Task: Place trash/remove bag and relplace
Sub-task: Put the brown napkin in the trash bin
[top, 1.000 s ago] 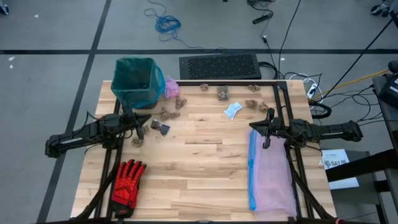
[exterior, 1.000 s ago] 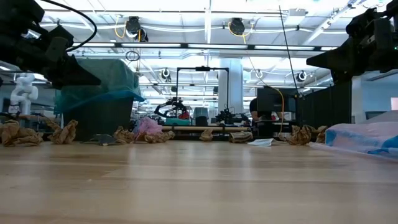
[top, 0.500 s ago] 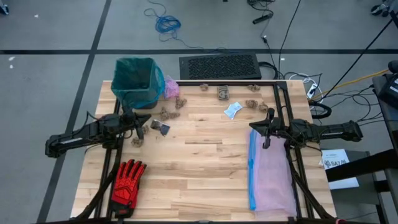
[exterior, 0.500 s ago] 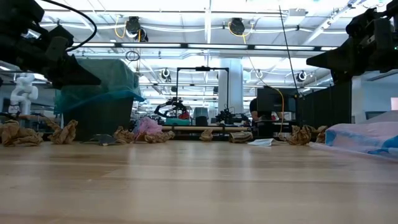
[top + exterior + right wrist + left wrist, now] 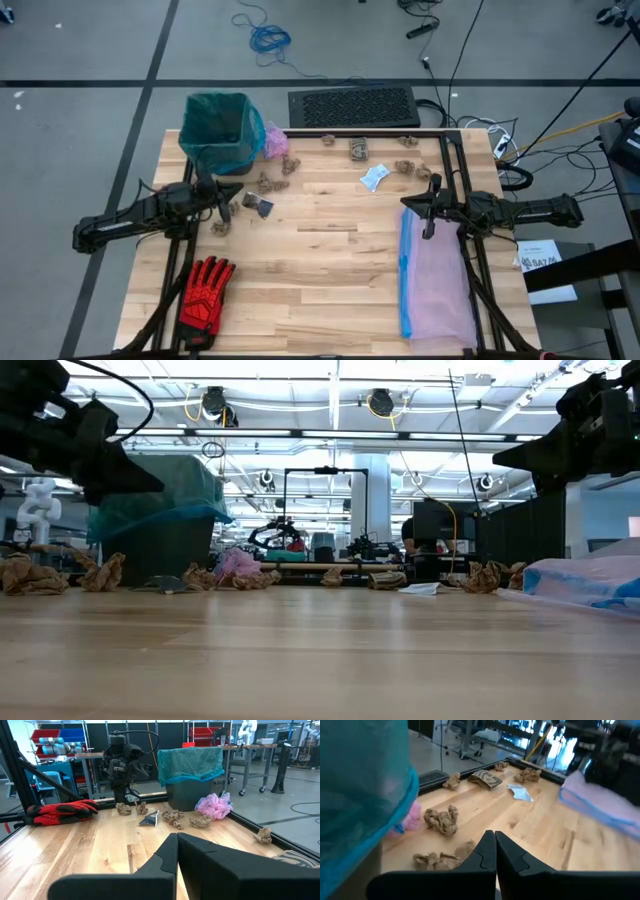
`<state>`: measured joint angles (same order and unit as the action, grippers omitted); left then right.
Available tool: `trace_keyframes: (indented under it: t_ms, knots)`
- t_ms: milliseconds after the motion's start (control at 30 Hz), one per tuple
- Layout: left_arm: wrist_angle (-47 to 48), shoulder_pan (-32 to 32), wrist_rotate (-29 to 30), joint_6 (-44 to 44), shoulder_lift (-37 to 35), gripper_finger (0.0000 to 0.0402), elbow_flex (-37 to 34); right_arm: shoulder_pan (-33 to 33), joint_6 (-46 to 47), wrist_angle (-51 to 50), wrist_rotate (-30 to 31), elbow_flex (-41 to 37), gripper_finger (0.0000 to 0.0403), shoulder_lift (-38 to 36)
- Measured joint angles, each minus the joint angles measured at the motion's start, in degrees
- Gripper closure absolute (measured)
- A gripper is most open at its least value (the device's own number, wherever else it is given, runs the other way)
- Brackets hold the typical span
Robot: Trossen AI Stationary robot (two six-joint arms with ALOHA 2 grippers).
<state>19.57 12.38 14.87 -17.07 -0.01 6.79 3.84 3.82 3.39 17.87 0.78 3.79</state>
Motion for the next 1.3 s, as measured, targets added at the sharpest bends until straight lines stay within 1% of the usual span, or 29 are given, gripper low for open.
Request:
trace_keyframes:
  t_ms: [67, 100, 200, 233, 267, 333, 467, 600, 700, 800, 867, 967, 1033, 1133, 1233, 1300]
  knots:
    - [-3.35, 0.01, -0.43, -0.47, 0.0, 0.0401, 0.0, 0.0, -0.01, 0.0, 0.0, 0.01, 0.0403, -0.02]
    - [-5.91, 0.02, -2.13, -0.23, 0.0, 0.0401, 0.0, 0.01, 0.01, -0.01, 0.0, 0.01, 0.0403, -0.01]
    - [-12.81, -0.16, -13.54, 3.47, 0.36, 0.0401, 0.0, 0.0, 0.0, 0.01, 0.0, 0.02, 0.0403, -0.02]
    - [-15.15, -0.32, -16.51, 3.48, 0.77, 0.0401, 0.0, 0.02, -0.01, 0.0, 0.01, 0.0, 0.0403, 0.0]
    - [-17.04, -0.45, -17.72, 2.61, 1.25, 0.0401, 0.0, 0.01, 0.0, -0.01, 0.0, 0.01, 0.0403, -0.02]
    - [-19.2, -0.89, -18.66, 1.45, 2.71, 0.0401, 0.02, 0.0, 0.0, 0.0, 0.0, 0.0, 0.0403, -0.02]
    - [-18.17, -2.29, -19.28, 0.79, 7.54, 0.0401, 1.02, 0.02, 0.0, -0.01, 0.02, 0.0, 0.0403, -0.02]
    - [-17.87, -4.49, -19.26, -0.67, 17.89, 0.0401, 3.87, 0.0, 0.02, -0.01, 0.0, 0.0, 0.0403, 0.0]
    - [-17.81, -6.26, -19.22, -0.6, 27.1, 0.0401, 8.6, 0.02, 0.0, -0.01, 0.01, 0.02, 0.0403, -0.01]
    - [-12.9, -7.67, -19.19, -0.17, 35.94, 0.0401, 15.63, 0.0, -0.01, -0.03, 0.02, 0.0, 0.0403, 0.0]
    - [-7.41, -8.56, -19.06, -0.42, 41.26, 0.0401, 20.72, 0.0, 0.02, 0.01, 0.0, 0.02, 0.0403, -0.02]
    - [1.47, -9.91, -17.28, -2.72, 48.34, 0.0401, 28.05, 0.01, 0.0, -0.01, 0.0, 0.01, 0.0403, 0.0]
    - [8.15, -10.44, -16.19, -5.4, 52.94, 0.0401, 32.44, 0.01, 0.01, 0.01, 0.0, 0.02, 0.0403, -0.01]
    - [18.25, -10.64, -15.27, -11.9, 59.27, 0.0401, 37.56, 0.0, -0.01, 0.01, 0.0, 0.0, 0.0403, 0.0]
    - [28.63, -10.79, -15.2, -18.71, 64.9, 0.0401, 40.65, 0.01, 0.0, -0.01, 0.0, 0.01, 0.0403, 0.0]
    - [35.6, -11.11, -14.59, -21.2, 68.04, 0.0401, 41.81, 0.0, 0.01, 0.01, 0.0, 0.02, 0.0403, 0.0]
